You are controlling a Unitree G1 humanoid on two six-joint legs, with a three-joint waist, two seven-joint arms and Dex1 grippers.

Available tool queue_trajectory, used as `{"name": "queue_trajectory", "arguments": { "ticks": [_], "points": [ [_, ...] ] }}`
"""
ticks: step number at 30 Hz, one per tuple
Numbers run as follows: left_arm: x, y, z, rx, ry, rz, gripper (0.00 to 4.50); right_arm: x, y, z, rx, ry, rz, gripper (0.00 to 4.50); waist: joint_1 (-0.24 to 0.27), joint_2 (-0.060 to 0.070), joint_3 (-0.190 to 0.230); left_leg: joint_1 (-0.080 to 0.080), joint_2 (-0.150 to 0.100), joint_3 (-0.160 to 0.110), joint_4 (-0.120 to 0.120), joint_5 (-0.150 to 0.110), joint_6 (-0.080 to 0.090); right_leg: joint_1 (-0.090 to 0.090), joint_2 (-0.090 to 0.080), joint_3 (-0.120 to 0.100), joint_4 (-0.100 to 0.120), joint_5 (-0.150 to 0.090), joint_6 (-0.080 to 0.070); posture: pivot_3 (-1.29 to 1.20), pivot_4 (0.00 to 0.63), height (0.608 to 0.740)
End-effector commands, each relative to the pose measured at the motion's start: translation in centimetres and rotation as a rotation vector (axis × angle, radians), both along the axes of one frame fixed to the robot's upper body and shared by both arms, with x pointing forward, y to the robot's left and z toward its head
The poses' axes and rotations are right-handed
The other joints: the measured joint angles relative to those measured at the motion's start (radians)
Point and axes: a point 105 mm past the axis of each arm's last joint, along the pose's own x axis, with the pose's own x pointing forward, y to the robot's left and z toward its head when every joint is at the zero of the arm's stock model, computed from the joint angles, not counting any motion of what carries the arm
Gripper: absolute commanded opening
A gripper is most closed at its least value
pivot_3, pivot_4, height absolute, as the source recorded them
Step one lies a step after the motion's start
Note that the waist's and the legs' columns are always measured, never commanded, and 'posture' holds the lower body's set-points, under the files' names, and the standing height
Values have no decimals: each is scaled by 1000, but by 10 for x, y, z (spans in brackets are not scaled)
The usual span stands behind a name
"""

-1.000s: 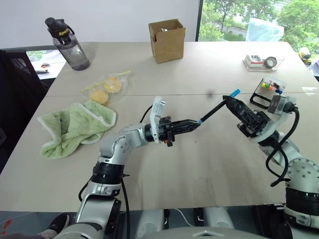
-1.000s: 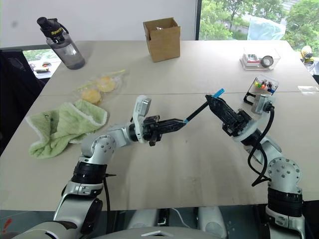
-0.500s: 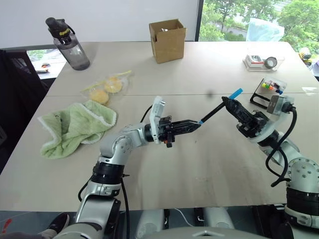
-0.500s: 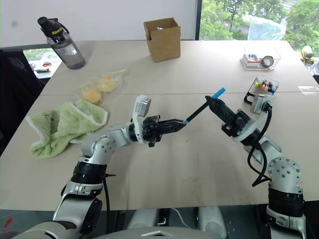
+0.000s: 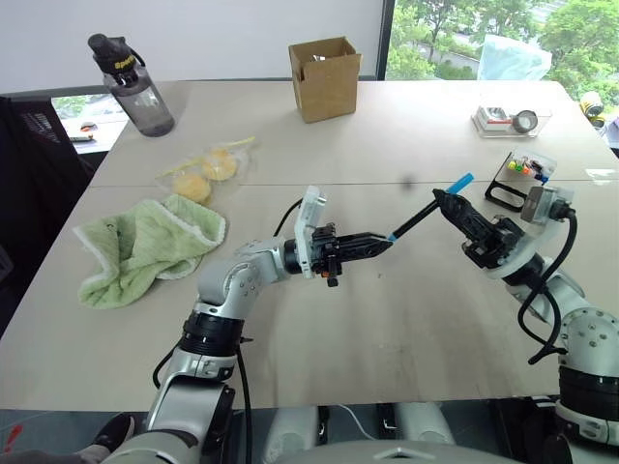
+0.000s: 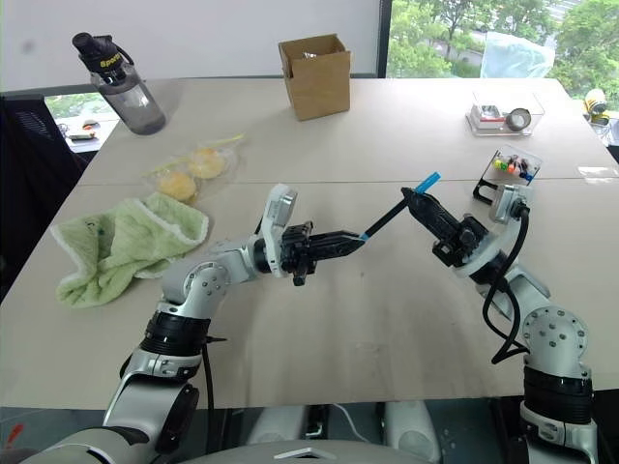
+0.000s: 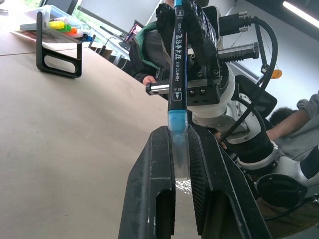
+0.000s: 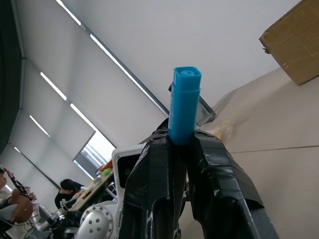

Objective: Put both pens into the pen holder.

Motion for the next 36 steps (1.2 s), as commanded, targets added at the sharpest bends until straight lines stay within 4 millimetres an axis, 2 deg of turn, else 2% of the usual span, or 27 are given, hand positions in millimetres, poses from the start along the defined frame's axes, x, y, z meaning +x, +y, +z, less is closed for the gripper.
{"name": "queue_trajectory", "arguments": {
  "ticks": [1, 7, 8, 9, 11, 16, 19, 22, 25, 29, 32, 36],
  "points": [
    [8, 3, 16, -40, -24, 46, 0, -8, 5, 12, -11, -66, 10, 6, 0, 0, 0, 0, 0, 0, 0, 0, 0, 0, 0, 0, 0, 0, 0, 0, 150, 736],
    [15, 6, 18, -42, -22, 89, 0, -8, 5, 12, -8, -66, 9, 6, 0, 0, 0, 0, 0, 0, 0, 0, 0, 0, 0, 0, 0, 0, 0, 0, 150, 736],
    [15, 7, 17, -34, -29, 95, 945, -8, 5, 12, -9, -66, 9, 0, 0, 0, 0, 0, 0, 0, 0, 0, 0, 0, 0, 0, 0, 0, 0, 0, 150, 736],
    [16, 7, 18, -38, -25, 102, 1287, -8, 5, 12, -9, -66, 8, 0, -1, 0, 0, 0, 0, 0, 0, 0, 0, 0, 0, 0, 0, 0, 0, 0, 150, 736],
    [16, 7, 19, -42, -29, 106, 2349, -8, 5, 12, -11, -67, 7, 0, -1, 0, 0, 0, 0, 0, 0, 0, 0, 0, 0, 0, 0, 0, 0, 0, 150, 736],
    [18, 7, 22, -47, -76, 117, 4489, -6, 4, 12, -25, -73, -5, 0, -1, 0, 0, -1, 0, 0, 0, 0, 0, 0, 0, 0, -1, 0, 0, 0, 150, 736],
    [16, 8, 26, -37, -123, 107, 4489, -3, -5, 14, -57, -92, -52, 0, 0, 0, 0, -1, 0, 0, 0, 0, 0, 0, 0, 0, -1, 0, 0, 0, 150, 736],
    [17, 14, 30, 29, -206, 106, 4489, 7, -22, 21, -141, -154, -176, 0, -1, 0, 0, -1, 0, 0, 0, 0, 0, 0, 0, 0, -1, 0, 0, 0, 150, 736],
    [22, 20, 36, 146, -330, 121, 4489, 18, -35, 30, -318, -264, -345, 0, -1, 0, 0, -1, 0, 0, 0, 0, 0, 0, 1, 0, -1, 0, 0, 0, 150, 736],
    [29, 23, 57, 200, -441, 150, 4489, 18, -36, 39, -583, -488, -468, 0, 3, 0, 1, -1, 0, 0, 0, 0, 0, 0, 1, 0, -2, 0, 0, 0, 150, 736],
    [29, 18, 71, 222, -498, 149, 4489, 21, -41, 44, -763, -642, -555, 0, 2, 0, 1, -2, 0, 0, -1, 1, -2, 0, 1, 0, -4, 0, 0, 0, 150, 736],
    [26, 10, 76, 285, -555, 150, 4489, 30, -54, 64, -915, -824, -742, 0, 1, 0, 1, -2, -1, 1, -1, 2, -3, 0, 0, 1, -5, 0, 0, 0, 150, 736]
  ]
}}
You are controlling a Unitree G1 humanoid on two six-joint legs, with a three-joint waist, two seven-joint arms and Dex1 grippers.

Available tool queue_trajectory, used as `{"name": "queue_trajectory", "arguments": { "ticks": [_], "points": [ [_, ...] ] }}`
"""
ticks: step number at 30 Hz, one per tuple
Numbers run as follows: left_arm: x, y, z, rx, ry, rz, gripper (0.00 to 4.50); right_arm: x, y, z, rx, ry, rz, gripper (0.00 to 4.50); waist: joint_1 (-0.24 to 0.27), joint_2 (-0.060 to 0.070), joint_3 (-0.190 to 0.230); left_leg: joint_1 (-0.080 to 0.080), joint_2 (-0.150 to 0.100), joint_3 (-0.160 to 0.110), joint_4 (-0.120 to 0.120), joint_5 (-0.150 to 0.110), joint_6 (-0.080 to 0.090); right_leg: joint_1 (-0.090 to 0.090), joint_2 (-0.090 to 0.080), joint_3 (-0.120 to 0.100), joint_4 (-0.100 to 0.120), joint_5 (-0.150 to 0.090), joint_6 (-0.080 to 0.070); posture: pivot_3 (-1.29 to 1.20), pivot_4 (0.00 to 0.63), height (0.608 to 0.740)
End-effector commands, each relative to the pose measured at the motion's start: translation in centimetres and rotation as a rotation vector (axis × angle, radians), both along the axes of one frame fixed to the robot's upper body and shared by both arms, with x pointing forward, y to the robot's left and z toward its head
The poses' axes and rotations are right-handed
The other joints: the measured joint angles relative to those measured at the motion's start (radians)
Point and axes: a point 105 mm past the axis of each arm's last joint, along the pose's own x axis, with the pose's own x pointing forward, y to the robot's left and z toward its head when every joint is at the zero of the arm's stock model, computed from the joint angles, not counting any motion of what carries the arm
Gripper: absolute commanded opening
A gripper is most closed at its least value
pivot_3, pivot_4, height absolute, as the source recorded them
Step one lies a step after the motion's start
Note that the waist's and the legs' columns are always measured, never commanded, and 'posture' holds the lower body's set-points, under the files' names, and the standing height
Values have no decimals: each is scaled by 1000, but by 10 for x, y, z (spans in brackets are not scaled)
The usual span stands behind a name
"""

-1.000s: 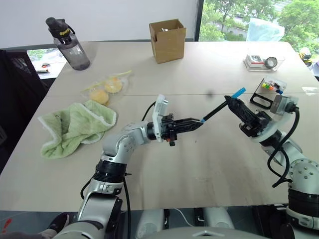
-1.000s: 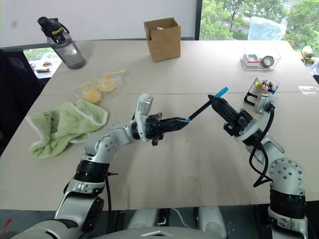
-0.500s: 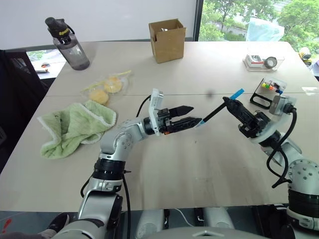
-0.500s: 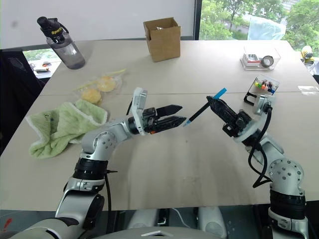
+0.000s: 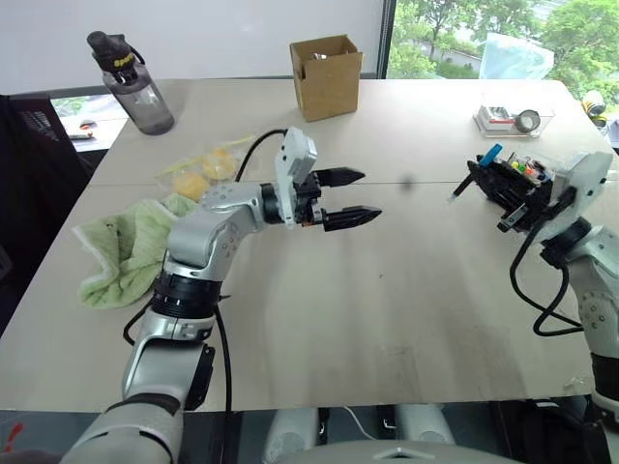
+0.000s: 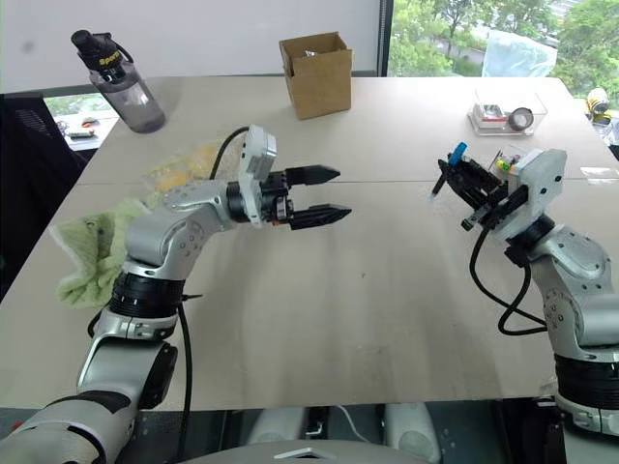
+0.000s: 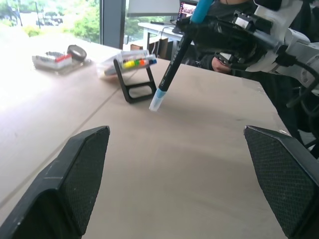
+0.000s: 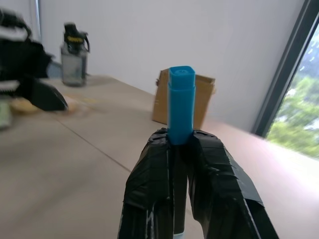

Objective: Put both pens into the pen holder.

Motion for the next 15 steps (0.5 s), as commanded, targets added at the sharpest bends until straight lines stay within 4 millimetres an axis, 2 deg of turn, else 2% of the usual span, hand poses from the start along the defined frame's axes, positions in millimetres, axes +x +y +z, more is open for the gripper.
{"name": "queue_trajectory", "arguments": {
  "ticks": [1, 5, 15],
  "points": [
    [-5, -11, 16, 47, -86, 6, 4489, 1, -14, 31, -109, -245, -151, 0, -1, 0, 0, 0, 0, 0, 0, 0, 0, 0, 0, 0, 0, 0, 0, 0, 150, 736],
    [-1, -18, 25, 62, -100, 51, 4489, 6, -35, 39, -108, -351, -308, 0, 0, 0, 0, 1, 0, 0, 0, 0, -1, 0, 0, 0, 1, 0, 0, 0, 150, 736],
    [-7, -33, 39, 57, -102, 40, 4489, 20, -56, 15, -137, -357, -432, 0, -3, 0, 0, 1, 0, 1, 0, 0, -1, 0, 0, 1, 1, 0, 0, 0, 150, 736]
  ]
}}
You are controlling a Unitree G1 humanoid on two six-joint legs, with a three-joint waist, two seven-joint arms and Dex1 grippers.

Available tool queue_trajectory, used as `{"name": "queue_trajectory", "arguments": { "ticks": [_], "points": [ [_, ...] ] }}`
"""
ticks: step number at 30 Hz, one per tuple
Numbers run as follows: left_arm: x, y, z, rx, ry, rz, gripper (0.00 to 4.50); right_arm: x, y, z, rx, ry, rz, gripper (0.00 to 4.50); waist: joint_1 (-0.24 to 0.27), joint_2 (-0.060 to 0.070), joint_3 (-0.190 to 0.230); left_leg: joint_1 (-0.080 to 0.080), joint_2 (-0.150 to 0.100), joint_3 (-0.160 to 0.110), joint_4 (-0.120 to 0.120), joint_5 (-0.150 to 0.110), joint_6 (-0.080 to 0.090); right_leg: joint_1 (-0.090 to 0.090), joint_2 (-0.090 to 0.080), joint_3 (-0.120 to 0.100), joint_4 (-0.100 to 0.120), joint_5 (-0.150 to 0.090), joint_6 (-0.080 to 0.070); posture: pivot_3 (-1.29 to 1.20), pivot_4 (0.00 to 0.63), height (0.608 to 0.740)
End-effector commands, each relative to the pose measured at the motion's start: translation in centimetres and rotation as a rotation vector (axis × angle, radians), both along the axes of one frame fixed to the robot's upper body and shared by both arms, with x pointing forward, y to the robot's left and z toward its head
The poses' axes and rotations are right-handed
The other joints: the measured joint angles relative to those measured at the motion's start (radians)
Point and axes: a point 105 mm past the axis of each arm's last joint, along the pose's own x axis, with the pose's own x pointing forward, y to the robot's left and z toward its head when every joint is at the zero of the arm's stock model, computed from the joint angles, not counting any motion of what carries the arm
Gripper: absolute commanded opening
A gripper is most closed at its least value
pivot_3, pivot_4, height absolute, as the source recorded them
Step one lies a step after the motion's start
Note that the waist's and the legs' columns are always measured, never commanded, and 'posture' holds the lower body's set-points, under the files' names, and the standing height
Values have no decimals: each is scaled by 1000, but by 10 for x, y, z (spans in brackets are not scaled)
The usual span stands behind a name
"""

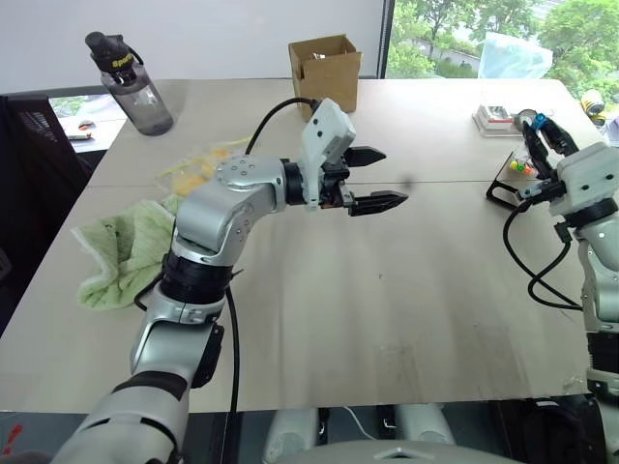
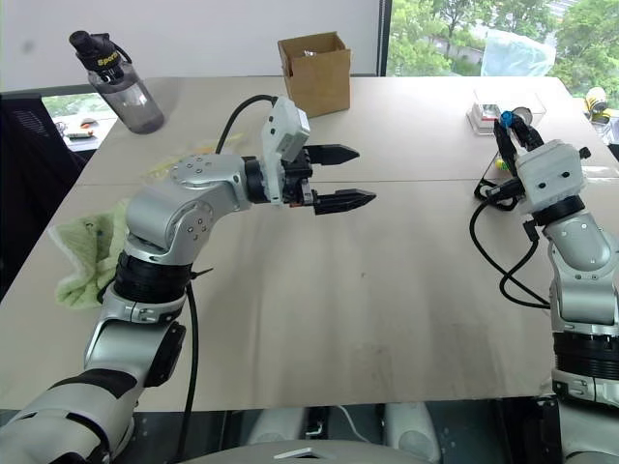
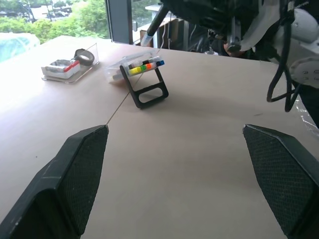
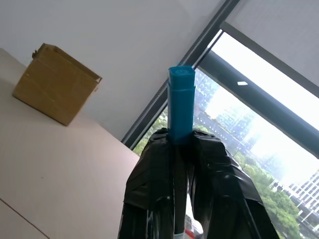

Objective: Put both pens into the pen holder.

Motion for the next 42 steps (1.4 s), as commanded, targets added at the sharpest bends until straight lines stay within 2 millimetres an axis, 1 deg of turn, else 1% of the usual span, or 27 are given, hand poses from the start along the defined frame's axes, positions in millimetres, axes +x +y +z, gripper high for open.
{"name": "queue_trajectory", "arguments": {
  "ticks": [1, 8, 17, 28, 30, 31, 33, 34, 35, 37, 38, 42],
  "points": [
    [-9, -7, 18, -22, -61, -33, 4489, -2, -10, 8, 4, -63, -38, 0, -1, 0, 0, 0, 0, 0, 0, 0, 0, 0, 0, 0, 0, 0, 0, 0, 150, 736],
    [-13, -13, 20, -27, -60, -53, 4489, 11, -22, -1, 37, -61, -71, 0, -2, 0, 0, 0, 0, 1, 0, 0, 0, 0, 0, 1, 0, 0, 0, 0, 150, 736],
    [-15, -16, 27, -71, -40, -63, 4489, 29, -29, -4, 79, -58, -76, 0, -3, 0, 0, 1, 0, 1, 0, 0, 0, 0, 0, 1, 0, 0, 0, 0, 150, 736],
    [-16, -17, 28, -111, 24, -46, 4489, 36, -33, -11, 116, -42, -81, 0, -3, 0, 0, 1, 0, 1, 0, 0, 0, 0, -1, 1, 0, 0, 0, 0, 150, 736],
    [-16, -17, 28, -109, 25, -44, 4500, 37, -33, -14, 119, -32, -80, 1013, -3, 1, 0, 1, 0, 1, 0, 0, 0, 0, -1, 1, 0, 0, 0, 0, 150, 736],
    [-16, -17, 27, -105, 26, -42, 4500, 37, -34, -16, 123, -28, -81, 1318, -3, 1, 0, 1, 0, 1, 0, 0, -1, 0, -1, 1, 0, 0, 0, 0, 150, 736],
    [-15, -17, 27, -100, 26, -41, 4500, 38, -36, -17, 138, -22, -89, 2254, -3, 1, 0, 1, 0, 1, 0, 0, -1, 0, -1, 1, 0, 0, 0, 0, 150, 736],
    [-15, -17, 26, -99, 26, -40, 4500, 38, -38, -17, 145, -22, -95, 2565, -3, 1, 0, 1, 0, 1, 0, 0, -1, 0, -1, 1, 0, 0, 0, 0, 150, 736],
    [-15, -17, 26, -98, 26, -40, 4500, 38, -40, -17, 149, -22, -100, 3188, -3, 1, 0, 1, 0, 1, 0, 0, -1, 0, -1, 1, 1, 0, 0, 0, 150, 736],
    [-14, -17, 26, -97, 27, -39, 4500, 38, -42, -17, 151, -22, -104, 4175, -3, 1, 0, 1, 0, 1, 0, 1, -1, 0, -1, 1, 1, 0, 0, 0, 150, 736],
    [-14, -17, 26, -97, 27, -39, 4500, 38, -42, -17, 151, -23, -105, 4428, -3, 1, 0, 1, 0, 1, 0, 1, -1, 0, -1, 1, 1, 0, 0, 0, 150, 736],
    [-11, -14, 25, -98, 20, -24, 4500, 36, -43, -14, 160, -33, -103, 4428, -3, 1, 0, 1, 0, 1, 0, 1, -1, 0, -1, 1, 1, 0, 0, 0, 150, 736]
  ]
}}
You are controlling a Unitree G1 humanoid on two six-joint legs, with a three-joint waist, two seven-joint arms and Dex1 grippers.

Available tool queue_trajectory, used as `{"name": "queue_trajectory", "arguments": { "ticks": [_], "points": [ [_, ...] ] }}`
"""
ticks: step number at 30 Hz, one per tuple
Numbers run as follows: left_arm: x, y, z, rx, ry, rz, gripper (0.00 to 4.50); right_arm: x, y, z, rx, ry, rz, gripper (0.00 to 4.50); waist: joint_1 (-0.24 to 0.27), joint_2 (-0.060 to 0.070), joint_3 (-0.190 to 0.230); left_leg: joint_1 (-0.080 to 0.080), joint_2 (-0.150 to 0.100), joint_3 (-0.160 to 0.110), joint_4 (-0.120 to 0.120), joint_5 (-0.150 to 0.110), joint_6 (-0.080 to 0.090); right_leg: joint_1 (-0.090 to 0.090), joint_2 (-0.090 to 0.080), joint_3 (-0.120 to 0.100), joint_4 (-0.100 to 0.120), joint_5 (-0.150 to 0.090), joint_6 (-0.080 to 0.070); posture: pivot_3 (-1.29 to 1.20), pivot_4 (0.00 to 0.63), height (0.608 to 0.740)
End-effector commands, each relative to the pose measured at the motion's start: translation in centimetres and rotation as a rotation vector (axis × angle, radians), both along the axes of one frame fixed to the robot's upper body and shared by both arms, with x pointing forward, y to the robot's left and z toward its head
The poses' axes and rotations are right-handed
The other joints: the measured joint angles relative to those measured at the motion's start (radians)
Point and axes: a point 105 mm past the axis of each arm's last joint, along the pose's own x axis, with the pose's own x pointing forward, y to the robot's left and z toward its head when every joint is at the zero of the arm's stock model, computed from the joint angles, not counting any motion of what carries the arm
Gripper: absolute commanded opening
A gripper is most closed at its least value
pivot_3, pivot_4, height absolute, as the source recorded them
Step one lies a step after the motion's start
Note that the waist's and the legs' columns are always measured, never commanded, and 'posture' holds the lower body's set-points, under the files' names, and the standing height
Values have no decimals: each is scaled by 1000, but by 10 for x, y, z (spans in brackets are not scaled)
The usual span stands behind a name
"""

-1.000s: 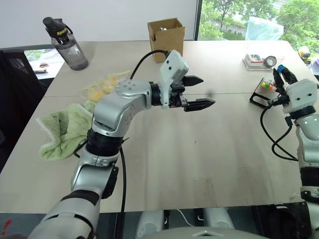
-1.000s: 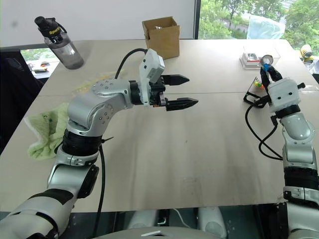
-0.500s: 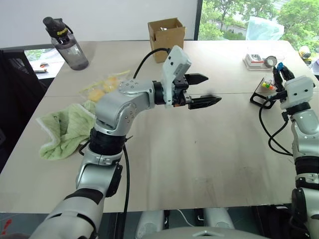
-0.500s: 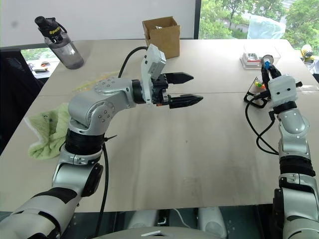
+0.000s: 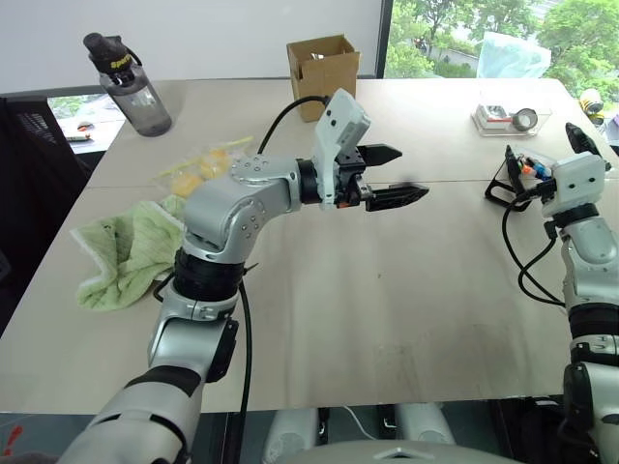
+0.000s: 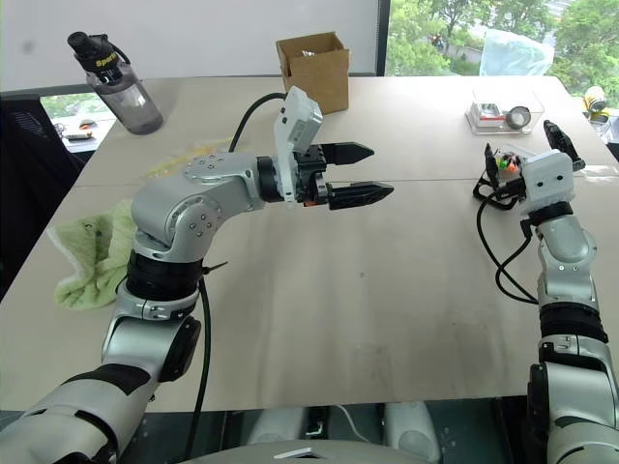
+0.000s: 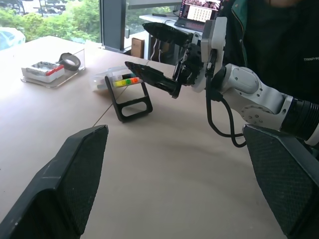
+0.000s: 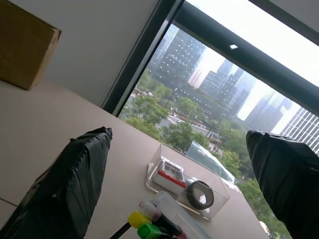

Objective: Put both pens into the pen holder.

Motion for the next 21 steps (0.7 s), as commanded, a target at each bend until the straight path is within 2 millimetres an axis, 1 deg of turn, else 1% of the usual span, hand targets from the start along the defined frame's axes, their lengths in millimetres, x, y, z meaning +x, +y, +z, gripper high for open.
{"name": "queue_trajectory", "arguments": {
  "ticks": [1, 3, 5, 6, 8, 9, 10, 12, 15, 17, 21],
  "points": [
    [0, 3, 15, -29, -86, 12, 4500, -6, -3, 25, 33, -94, 5, 4428, 0, 0, 0, 0, 0, 0, 0, 0, 0, 0, 0, 0, 0, 0, 0, 0, 150, 736],
    [6, 10, 12, -39, -130, 51, 4500, -8, 2, 26, 79, -80, 57, 4428, 0, 0, 0, 0, 0, 0, 0, 0, 0, 0, 0, 0, 0, 0, 0, 0, 150, 736],
    [13, 23, 4, -61, -156, 100, 4500, -13, 12, 24, 129, -41, 146, 4428, 0, 1, -1, 0, 0, 0, 0, 0, 0, 0, 0, 0, 0, 0, 0, 0, 150, 736],
    [15, 30, -3, -53, -175, 122, 4500, -17, 18, 21, 150, -10, 199, 4428, -1, 1, -1, 1, 0, 0, 0, 0, 0, 0, 0, 1, 0, 0, 0, 0, 150, 736],
    [19, 47, -21, -21, -228, 183, 4500, -28, 31, 10, 178, 86, 306, 4428, 0, 2, -1, 1, 1, 0, 0, 1, -1, 0, -1, 1, 0, 0, 0, 0, 150, 736],
    [20, 58, -36, 10, -207, 220, 4500, -35, 36, 1, 190, 145, 354, 4428, 0, 2, -1, 1, 2, -1, -1, 1, -1, 0, -2, 1, 0, 0, 0, 0, 150, 736],
    [19, 67, -49, 35, -172, 240, 4500, -42, 40, -7, 200, 200, 393, 4428, 1, 2, -1, 1, 2, -1, -1, 1, -2, 0, -2, 1, 0, 0, 0, 0, 150, 736],
    [12, 83, -73, 32, -81, 261, 4500, -57, 47, -29, 216, 326, 451, 4428, 3, 2, -1, 1, 2, -1, -2, 1, -1, 0, -2, 0, 0, 0, 0, 0, 150, 736],
    [3, 101, -105, 72, -25, 312, 4500, -78, 52, -54, 226, 468, 506, 4428, 7, 2, -1, 0, 1, -1, -2, 0, 0, 0, -5, -1, 0, 0, 0, 0, 150, 736],
    [-5, 108, -122, 81, 7, 337, 4500, -91, 54, -66, 247, 544, 530, 4428, 8, 2, -1, 1, 0, -1, -1, -2, 4, 1, -6, -1, 0, 0, 0, 0, 150, 736],
    [-18, 112, -144, 87, 48, 370, 4500, -106, 48, -80, 257, 625, 522, 4428, 9, 1, -1, 5, 0, -1, -1, -4, 6, 5, -8, -2, -1, 0, 0, 0, 150, 736]
  ]
}}
